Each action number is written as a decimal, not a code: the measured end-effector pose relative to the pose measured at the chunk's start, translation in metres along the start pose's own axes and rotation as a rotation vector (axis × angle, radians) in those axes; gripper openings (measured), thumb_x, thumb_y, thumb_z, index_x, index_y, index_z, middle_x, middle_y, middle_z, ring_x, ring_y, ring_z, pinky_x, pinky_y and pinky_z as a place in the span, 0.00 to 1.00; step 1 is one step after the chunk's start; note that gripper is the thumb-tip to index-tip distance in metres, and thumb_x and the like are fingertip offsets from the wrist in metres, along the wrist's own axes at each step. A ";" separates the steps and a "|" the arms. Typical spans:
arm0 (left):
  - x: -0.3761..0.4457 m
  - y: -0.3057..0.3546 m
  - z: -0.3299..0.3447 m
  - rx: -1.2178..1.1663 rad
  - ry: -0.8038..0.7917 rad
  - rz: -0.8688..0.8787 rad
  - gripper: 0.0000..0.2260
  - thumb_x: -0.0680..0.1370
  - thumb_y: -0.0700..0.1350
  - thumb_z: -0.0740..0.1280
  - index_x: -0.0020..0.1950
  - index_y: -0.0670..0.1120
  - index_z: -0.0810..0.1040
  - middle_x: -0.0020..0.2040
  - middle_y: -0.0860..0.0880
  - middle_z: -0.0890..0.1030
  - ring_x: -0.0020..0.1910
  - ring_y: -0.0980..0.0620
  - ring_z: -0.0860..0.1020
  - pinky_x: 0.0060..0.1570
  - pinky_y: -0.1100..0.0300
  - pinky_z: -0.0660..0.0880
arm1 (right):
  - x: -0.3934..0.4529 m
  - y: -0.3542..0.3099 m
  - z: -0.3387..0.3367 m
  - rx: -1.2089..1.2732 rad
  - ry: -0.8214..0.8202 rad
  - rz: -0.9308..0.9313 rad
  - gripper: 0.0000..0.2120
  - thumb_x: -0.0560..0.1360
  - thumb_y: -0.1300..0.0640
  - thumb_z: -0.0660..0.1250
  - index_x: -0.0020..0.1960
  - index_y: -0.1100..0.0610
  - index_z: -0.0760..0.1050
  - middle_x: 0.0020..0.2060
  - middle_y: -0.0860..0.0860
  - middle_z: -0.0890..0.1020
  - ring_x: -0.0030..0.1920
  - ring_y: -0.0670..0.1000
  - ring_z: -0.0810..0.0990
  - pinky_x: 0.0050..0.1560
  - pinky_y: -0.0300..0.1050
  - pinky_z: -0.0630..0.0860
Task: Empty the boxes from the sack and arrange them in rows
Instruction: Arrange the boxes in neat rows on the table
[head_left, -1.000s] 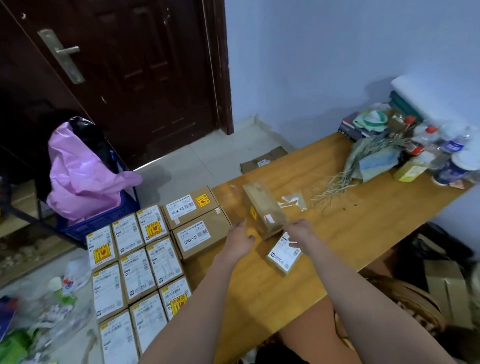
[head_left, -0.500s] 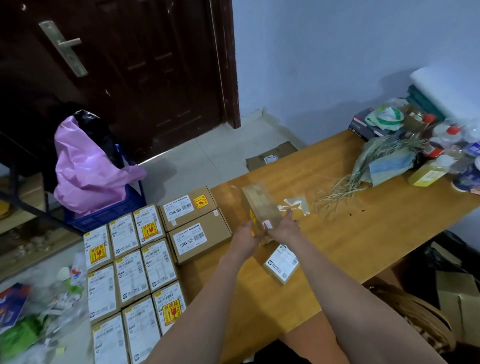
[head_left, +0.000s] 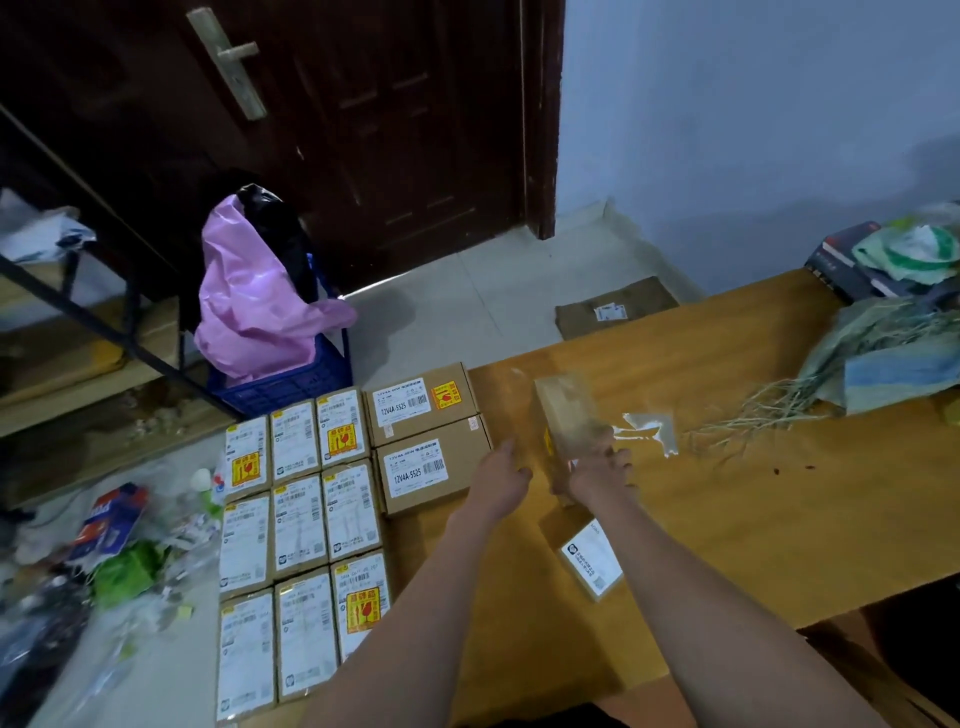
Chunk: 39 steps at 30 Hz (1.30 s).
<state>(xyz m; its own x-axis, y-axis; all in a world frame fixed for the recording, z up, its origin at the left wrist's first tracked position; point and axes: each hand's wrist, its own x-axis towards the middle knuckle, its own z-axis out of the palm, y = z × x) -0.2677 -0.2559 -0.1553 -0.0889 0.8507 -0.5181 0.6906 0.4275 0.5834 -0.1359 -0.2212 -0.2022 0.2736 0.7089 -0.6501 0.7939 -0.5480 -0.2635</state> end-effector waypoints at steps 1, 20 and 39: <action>0.000 0.000 -0.002 -0.002 0.007 -0.010 0.27 0.80 0.42 0.63 0.78 0.46 0.61 0.73 0.44 0.70 0.72 0.44 0.68 0.69 0.52 0.68 | 0.003 -0.001 0.000 0.019 0.006 0.002 0.57 0.71 0.49 0.75 0.78 0.55 0.32 0.71 0.60 0.57 0.72 0.62 0.59 0.69 0.59 0.63; -0.036 -0.045 -0.065 -1.135 0.001 -0.375 0.18 0.84 0.49 0.57 0.73 0.46 0.66 0.61 0.39 0.78 0.55 0.34 0.79 0.51 0.43 0.80 | -0.036 -0.023 -0.049 0.127 0.060 -0.493 0.49 0.64 0.63 0.79 0.77 0.53 0.54 0.71 0.53 0.61 0.70 0.61 0.61 0.67 0.54 0.66; -0.147 -0.175 -0.076 -1.465 -0.098 -0.438 0.19 0.72 0.48 0.75 0.59 0.45 0.77 0.56 0.40 0.77 0.57 0.38 0.77 0.57 0.38 0.76 | -0.155 -0.014 0.042 0.027 0.097 -0.917 0.50 0.68 0.79 0.56 0.71 0.29 0.58 0.77 0.50 0.54 0.65 0.56 0.69 0.64 0.52 0.73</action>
<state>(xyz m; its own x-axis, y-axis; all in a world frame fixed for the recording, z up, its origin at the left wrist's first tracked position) -0.4304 -0.4328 -0.1338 -0.0034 0.5835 -0.8121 -0.6741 0.5985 0.4329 -0.2124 -0.3418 -0.1279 -0.4105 0.9044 -0.1160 0.7098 0.2371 -0.6633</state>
